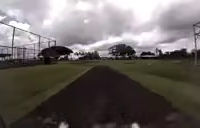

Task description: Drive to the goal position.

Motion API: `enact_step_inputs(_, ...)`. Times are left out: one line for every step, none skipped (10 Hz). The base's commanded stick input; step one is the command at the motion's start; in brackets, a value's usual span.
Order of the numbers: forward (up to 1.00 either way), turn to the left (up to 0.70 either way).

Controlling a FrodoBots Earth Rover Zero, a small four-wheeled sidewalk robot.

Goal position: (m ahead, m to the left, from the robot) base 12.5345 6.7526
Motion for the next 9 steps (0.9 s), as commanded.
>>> enact_step_inputs(1.00, 0.00)
enact_step_inputs(1.00, 0.00)
enact_step_inputs(1.00, 0.00)
enact_step_inputs(1.00, 0.00)
enact_step_inputs(1.00, 0.00)
enact_step_inputs(1.00, 0.00)
enact_step_inputs(1.00, 0.00)
enact_step_inputs(1.00, 0.00)
enact_step_inputs(1.00, 0.00)
